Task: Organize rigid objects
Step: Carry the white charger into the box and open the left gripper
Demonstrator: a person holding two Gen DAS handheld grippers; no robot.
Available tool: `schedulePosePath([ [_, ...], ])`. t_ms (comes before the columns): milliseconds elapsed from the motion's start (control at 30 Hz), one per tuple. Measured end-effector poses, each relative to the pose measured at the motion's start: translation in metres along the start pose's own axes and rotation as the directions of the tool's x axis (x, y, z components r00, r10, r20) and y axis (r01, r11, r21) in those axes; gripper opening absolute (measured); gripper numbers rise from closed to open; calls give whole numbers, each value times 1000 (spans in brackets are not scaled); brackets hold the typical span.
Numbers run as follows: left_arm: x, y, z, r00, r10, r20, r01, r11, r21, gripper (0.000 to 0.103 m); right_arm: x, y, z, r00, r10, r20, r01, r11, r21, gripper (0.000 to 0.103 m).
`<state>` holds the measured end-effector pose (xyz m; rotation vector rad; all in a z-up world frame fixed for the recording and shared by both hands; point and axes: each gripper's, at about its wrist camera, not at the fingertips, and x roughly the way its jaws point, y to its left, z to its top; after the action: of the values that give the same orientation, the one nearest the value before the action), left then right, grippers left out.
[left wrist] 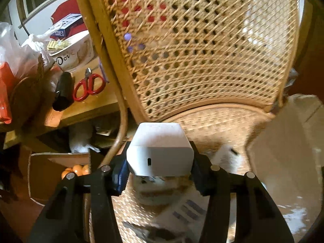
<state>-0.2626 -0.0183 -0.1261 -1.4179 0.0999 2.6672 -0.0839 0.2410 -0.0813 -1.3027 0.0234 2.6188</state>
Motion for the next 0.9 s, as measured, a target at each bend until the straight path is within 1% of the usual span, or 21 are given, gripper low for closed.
schedulePosePath([
  [67, -16, -7, -2, 1000, -6, 30, 5, 1000, 9, 50, 0, 0, 0, 1000, 1, 1, -1, 1000, 1, 11],
  [133, -36, -11, -2, 997, -28, 73, 27, 1000, 9, 50, 0, 0, 0, 1000, 0, 0, 0, 1000, 2, 11],
  [233, -67, -23, -2, 988, -57, 144, 55, 998, 22, 50, 0, 0, 0, 1000, 0, 0, 0, 1000, 4, 11],
  [267, -81, -31, -2, 981, -71, 180, 64, 997, 42, 50, 0, 0, 0, 1000, -1, 0, 1, 1000, 6, 11],
  [367, -113, -49, -2, 960, -118, 254, 100, 991, 84, 50, 0, 0, 1, 1000, -2, 2, 2, 1000, 7, 11],
  [433, -130, -60, -3, 945, -170, 280, 146, 984, 105, 50, 0, 0, 1, 1000, -4, 2, 4, 1000, 7, 11],
  [467, -139, -68, -5, 935, -201, 294, 171, 977, 124, 50, 0, -1, 1, 1000, -5, 3, 5, 1000, 8, 11],
  [567, -151, -92, -12, 921, -248, 301, 202, 963, 177, 50, 0, -1, 1, 1000, -8, 4, 8, 1000, 11, 11],
  [633, -150, -109, -18, 918, -291, 271, 240, 948, 208, 50, 0, -1, -1, 1000, -8, 5, 8, 1000, 12, 11],
  [733, -140, -126, -25, 920, -331, 211, 284, 933, 222, 50, -1, -2, -1, 1000, -9, 12, 9, 1000, 19, 11],
  [800, -135, -140, -32, 924, -336, 182, 288, 925, 247, 50, -1, -3, -1, 1000, -12, 20, 11, 1000, 24, 11],
  [900, -133, -152, -37, 925, -344, 162, 294, 917, 269, 50, -2, -4, -2, 1000, -15, 25, 15, 999, 31, 11],
])
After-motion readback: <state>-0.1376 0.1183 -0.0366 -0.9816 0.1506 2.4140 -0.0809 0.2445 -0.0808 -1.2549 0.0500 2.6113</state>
